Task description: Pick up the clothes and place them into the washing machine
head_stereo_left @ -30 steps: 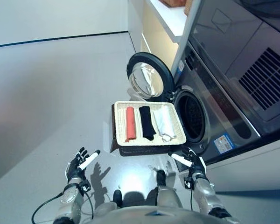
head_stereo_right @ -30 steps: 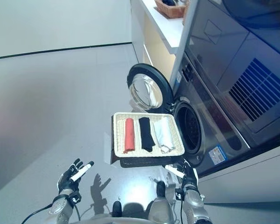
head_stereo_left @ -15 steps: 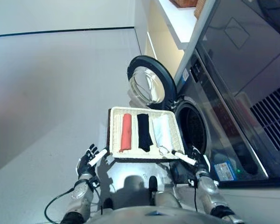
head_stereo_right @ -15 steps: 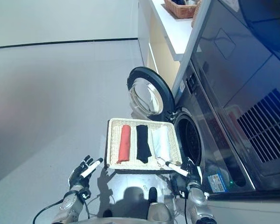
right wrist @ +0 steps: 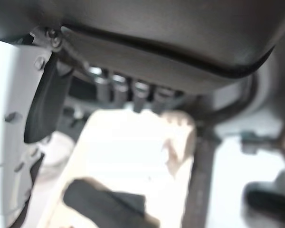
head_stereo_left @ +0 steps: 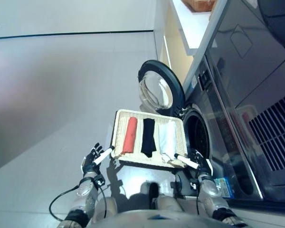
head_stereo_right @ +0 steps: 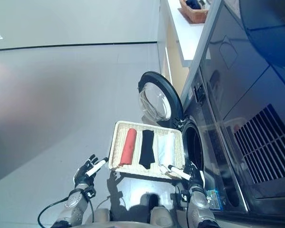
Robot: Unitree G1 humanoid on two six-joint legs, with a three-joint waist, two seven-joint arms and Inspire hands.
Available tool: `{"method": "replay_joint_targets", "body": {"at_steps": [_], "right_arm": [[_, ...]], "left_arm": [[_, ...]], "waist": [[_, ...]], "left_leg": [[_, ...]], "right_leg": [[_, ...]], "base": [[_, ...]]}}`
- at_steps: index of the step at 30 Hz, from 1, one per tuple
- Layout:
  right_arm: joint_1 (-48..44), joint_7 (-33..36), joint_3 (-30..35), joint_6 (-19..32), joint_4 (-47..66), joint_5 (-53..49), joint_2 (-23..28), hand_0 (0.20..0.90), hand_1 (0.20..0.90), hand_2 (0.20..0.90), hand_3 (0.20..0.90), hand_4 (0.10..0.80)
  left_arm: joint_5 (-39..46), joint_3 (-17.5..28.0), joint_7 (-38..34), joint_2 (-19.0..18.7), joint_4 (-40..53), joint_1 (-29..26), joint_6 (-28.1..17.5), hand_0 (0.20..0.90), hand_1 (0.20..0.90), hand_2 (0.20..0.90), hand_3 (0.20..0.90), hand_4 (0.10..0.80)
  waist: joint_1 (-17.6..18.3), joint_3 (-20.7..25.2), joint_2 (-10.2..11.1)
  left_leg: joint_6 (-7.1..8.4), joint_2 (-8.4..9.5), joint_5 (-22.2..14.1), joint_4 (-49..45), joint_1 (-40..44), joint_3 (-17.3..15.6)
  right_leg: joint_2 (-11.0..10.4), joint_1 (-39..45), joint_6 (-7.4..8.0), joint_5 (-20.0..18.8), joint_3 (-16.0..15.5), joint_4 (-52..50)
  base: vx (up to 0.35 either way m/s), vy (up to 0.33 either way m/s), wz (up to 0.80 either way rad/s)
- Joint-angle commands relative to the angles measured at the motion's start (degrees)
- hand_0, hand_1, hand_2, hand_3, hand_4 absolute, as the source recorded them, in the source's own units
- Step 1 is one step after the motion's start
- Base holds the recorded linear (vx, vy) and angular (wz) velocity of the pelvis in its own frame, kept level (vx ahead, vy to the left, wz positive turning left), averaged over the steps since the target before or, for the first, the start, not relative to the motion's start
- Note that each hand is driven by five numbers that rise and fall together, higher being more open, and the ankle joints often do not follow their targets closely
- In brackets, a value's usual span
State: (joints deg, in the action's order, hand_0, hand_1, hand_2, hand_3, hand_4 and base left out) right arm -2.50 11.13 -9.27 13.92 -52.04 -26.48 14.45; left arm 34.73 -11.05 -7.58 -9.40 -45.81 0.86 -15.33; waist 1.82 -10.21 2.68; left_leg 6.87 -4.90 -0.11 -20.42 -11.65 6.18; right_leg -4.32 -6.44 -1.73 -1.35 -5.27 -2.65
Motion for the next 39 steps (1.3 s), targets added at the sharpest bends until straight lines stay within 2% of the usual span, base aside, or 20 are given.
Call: {"method": "replay_joint_targets", "body": {"at_steps": [1, 3, 4, 7, 9, 10, 11, 14, 21, 22, 24, 25, 26, 28, 29, 30, 31, 32, 36, 39], "right_arm": [[-2.15, 3.25, 2.30, 5.92, 3.20, -2.07, 4.31, 0.900, 0.900, 0.900, 0.900, 0.800], [-2.27, 3.64, 2.57, 5.98, 2.92, -2.17, 4.17, 0.900, 0.900, 0.900, 0.900, 0.800], [-2.19, 3.76, 2.74, 5.87, 2.91, -2.22, 4.00, 0.900, 0.900, 0.900, 0.900, 0.800], [-2.06, 3.67, 3.05, 5.56, 2.65, -2.03, 3.71, 0.900, 0.900, 0.900, 0.900, 0.800], [-2.15, 3.64, 3.55, 5.31, 1.49, -2.21, 3.34, 0.900, 0.900, 0.900, 0.900, 0.800], [-2.15, 3.64, 3.55, 5.31, 1.47, -2.21, 3.33, 0.900, 0.900, 0.900, 0.900, 0.800], [-2.95, 3.53, 3.75, 5.16, 1.27, -3.14, 2.54, 0.900, 0.900, 0.900, 0.900, 0.800], [-5.43, 3.80, 2.28, 4.81, 0.60, -2.46, 2.09, 0.900, 0.900, 0.900, 0.900, 0.800], [-7.59, 4.19, 0.67, 4.07, 1.30, -1.30, 0.84, 0.900, 0.900, 0.900, 0.900, 0.800], [-7.79, 4.48, 0.83, 4.01, 1.03, -1.18, 0.79, 0.900, 0.900, 0.900, 0.900, 0.800], [-7.80, 4.55, 0.86, 4.00, 1.18, -1.17, 0.75, 0.900, 0.900, 0.900, 0.900, 0.800], [-7.96, 4.35, 0.94, 4.04, 1.39, -1.05, 0.70, 0.900, 0.900, 0.900, 0.900, 0.800], [-7.95, 4.35, 0.94, 4.04, 1.40, -1.05, 0.68, 0.900, 0.900, 0.900, 0.900, 0.800], [-7.47, 4.13, 1.52, 3.94, 1.71, -1.32, 0.94, 0.900, 0.900, 0.900, 0.900, 0.800], [-7.46, 4.12, 1.52, 3.95, 1.71, -1.33, 0.94, 0.900, 0.900, 0.900, 0.900, 0.800], [-7.36, 3.99, 1.75, 3.85, 1.88, -1.31, 1.09, 0.900, 0.900, 0.900, 0.900, 0.800], [-7.45, 3.69, 1.95, 3.80, 2.09, -1.22, 1.39, 0.900, 0.900, 0.900, 0.900, 0.800], [-7.71, 3.59, 1.91, 3.78, 2.11, -1.18, 1.45, 0.900, 0.900, 0.900, 0.900, 0.800], [-8.45, 3.40, 1.28, 3.69, 2.59, -1.08, 1.49, 0.900, 0.900, 0.900, 0.900, 0.800], [-9.07, 3.63, 1.02, 3.65, 2.19, -1.19, 1.19, 0.900, 0.900, 0.900, 0.900, 0.800]], "left_arm": [[0.96, 1.59, -0.68, -2.16, 3.57, -2.77, -4.07, 0.900, 0.900, 0.900, 0.900, 0.800], [0.92, 1.60, -0.61, -2.11, 2.60, -3.11, -3.97, 0.900, 0.900, 0.900, 0.900, 0.800], [0.87, 1.57, -0.61, -2.09, 2.33, -3.21, -3.95, 0.900, 0.900, 0.900, 0.900, 0.800], [0.86, 1.49, -0.66, -2.21, 2.76, -3.14, -4.25, 0.900, 0.900, 0.900, 0.900, 0.800], [0.98, 1.38, -0.48, -2.36, 3.25, -2.77, -4.27, 0.900, 0.900, 0.900, 0.900, 0.800], [0.98, 1.37, -0.48, -2.37, 3.25, -2.77, -4.27, 0.900, 0.900, 0.900, 0.900, 0.800], [1.01, 1.59, -0.81, -3.07, 3.42, -3.47, -4.89, 0.900, 0.900, 0.900, 0.900, 0.800], [1.89, 2.68, -1.63, -4.15, 4.04, -4.04, -5.53, 0.900, 0.900, 0.900, 0.900, 0.800], [2.37, 2.98, -2.45, -4.57, 3.84, -5.00, -6.10, 0.900, 0.900, 0.900, 0.900, 0.800], [2.63, 2.81, -2.34, -4.32, 3.83, -4.83, -6.04, 0.900, 0.900, 0.900, 0.900, 0.800], [2.62, 2.74, -2.37, -4.26, 4.06, -4.68, -6.02, 0.900, 0.900, 0.900, 0.900, 0.800], [2.41, 2.95, -2.22, -4.07, 3.95, -4.21, -5.80, 0.900, 0.900, 0.900, 0.900, 0.800], [2.41, 2.95, -2.22, -4.09, 3.96, -4.20, -5.79, 0.900, 0.900, 0.900, 0.900, 0.800], [2.59, 3.23, -1.78, -4.15, 5.25, -2.60, -5.41, 0.900, 0.900, 0.900, 0.900, 0.800], [2.59, 3.23, -1.78, -4.16, 5.29, -2.57, -5.39, 0.900, 0.900, 0.900, 0.900, 0.800], [2.53, 3.59, -1.76, -4.31, 5.90, -2.24, -5.38, 0.900, 0.900, 0.900, 0.900, 0.800], [2.32, 4.17, -1.53, -4.97, 7.13, -1.81, -5.38, 0.900, 0.900, 0.900, 0.900, 0.800], [2.19, 4.43, -1.52, -5.37, 7.29, -1.85, -5.40, 0.900, 0.900, 0.900, 0.900, 0.800], [2.04, 5.18, -1.75, -6.33, 8.30, -1.96, -5.54, 0.900, 0.900, 0.900, 0.900, 0.800], [2.56, 5.43, -1.92, -6.39, 7.06, -2.62, -5.63, 0.900, 0.900, 0.900, 0.900, 0.800]], "waist": [[-1.49, -1.00, -0.65], [-2.17, -1.01, -1.72], [-2.29, -0.86, -2.12], [-2.82, -0.13, -3.07], [-2.48, 0.90, -3.16], [-2.50, 0.89, -3.11], [-2.43, 1.58, -3.01], [-2.98, 2.26, -2.51], [-3.10, 2.65, -0.66], [-3.19, 2.72, 0.15], [-3.30, 2.78, 0.41], [-3.58, 2.81, 1.20], [-3.63, 2.78, 1.23], [-3.93, 2.99, 2.04], [-3.97, 2.97, 2.05], [-4.04, 2.97, 2.08], [-3.91, 2.78, 1.73], [-3.85, 2.42, 1.38], [-3.38, 1.28, 0.27], [-2.64, 0.92, -0.28]], "left_leg": [[-1.80, -2.53, 7.03, 13.61, -1.61, -3.21], [-1.09, -3.09, 10.79, 18.22, -2.63, -5.26], [-1.13, -2.73, 11.28, 19.30, -2.57, -6.81], [-2.07, -0.93, 10.45, 19.08, -2.12, -7.08], [-2.86, 0.52, 9.29, 18.21, -1.75, -8.06], [-2.88, 0.57, 9.25, 18.19, -1.72, -8.10], [-3.58, 1.46, 8.30, 17.88, -1.57, -9.13], [-4.65, 2.43, 7.42, 18.19, -2.26, -10.79], [-5.44, 3.47, 7.39, 22.11, -2.25, -12.88], [-5.82, 4.00, 6.28, 21.43, -2.17, -13.03], [-6.02, 4.23, 5.67, 20.96, -2.07, -13.08], [-6.63, 4.88, 3.94, 19.58, -1.71, -13.44], [-6.66, 4.88, 3.84, 19.45, -1.72, -13.50], [-7.92, 6.10, 1.14, 16.79, -0.79, -13.59], [-7.95, 6.10, 1.04, 16.66, -0.81, -13.63], [-8.42, 6.56, 0.28, 16.02, -0.25, -13.68], [-9.27, 7.02, -0.87, 14.97, 0.87, -13.39], [-9.65, 7.00, -1.20, 14.57, 1.34, -13.24], [-10.33, 6.75, -1.71, 14.28, 2.44, -12.56], [-9.27, 5.90, -2.26, 15.37, 3.83, -11.91]], "right_leg": [[1.51, 4.34, 5.42, 1.67, 2.73, -0.79], [1.80, 6.27, 5.61, 2.88, 3.35, -0.46], [1.73, 7.22, 5.78, 3.56, 3.59, -0.39], [0.87, 9.47, 6.25, 5.43, 5.22, -0.72], [-1.02, 11.07, 6.97, 5.79, 5.72, -0.61], [-1.08, 11.12, 6.99, 5.80, 5.74, -0.58], [-2.67, 10.80, 8.02, 5.46, 6.55, -0.54], [-4.69, 9.65, 9.48, 4.41, 7.22, -0.02], [-6.55, 7.33, 11.46, 0.59, 7.05, 0.96], [-7.24, 7.37, 12.03, -1.26, 6.75, 0.77], [-7.56, 7.39, 12.28, -2.06, 6.64, 0.58], [-8.44, 7.46, 12.87, -4.54, 6.72, -0.61], [-8.47, 7.50, 12.89, -4.55, 6.78, -0.58], [-9.72, 7.52, 13.34, -8.83, 6.92, -4.07], [-9.74, 7.55, 13.36, -8.84, 6.97, -4.06], [-10.08, 7.35, 13.34, -10.59, 6.78, -5.61], [-10.59, 6.39, 13.01, -13.72, 6.88, -9.38], [-10.62, 5.71, 12.68, -14.63, 6.76, -11.31], [-10.06, 3.41, 11.81, -14.13, 5.64, -15.44], [-10.76, 0.78, 11.61, -10.26, 3.09, -11.20]], "base": [[0.257, 0.151, 0.08], [0.241, 0.152, -0.02], [0.221, 0.155, -0.25], [0.208, 0.196, -0.46], [0.191, 0.191, -1.03], [0.174, 0.203, -0.45], [0.121, 0.190, -0.16], [0.094, 0.189, -0.09], [0.064, 0.092, -0.12], [0.111, 0.051, 0.02], [0.092, 0.034, -0.03], [0.078, 0.030, -0.12], [0.158, 0.070, -0.14], [0.119, 0.064, -0.12], [0.074, 0.052, -0.12], [0.113, 0.106, -0.14], [0.143, 0.146, -0.15], [0.106, 0.117, -0.12], [0.065, 0.091, 0.00], [0.100, -0.021, 0.07]]}}
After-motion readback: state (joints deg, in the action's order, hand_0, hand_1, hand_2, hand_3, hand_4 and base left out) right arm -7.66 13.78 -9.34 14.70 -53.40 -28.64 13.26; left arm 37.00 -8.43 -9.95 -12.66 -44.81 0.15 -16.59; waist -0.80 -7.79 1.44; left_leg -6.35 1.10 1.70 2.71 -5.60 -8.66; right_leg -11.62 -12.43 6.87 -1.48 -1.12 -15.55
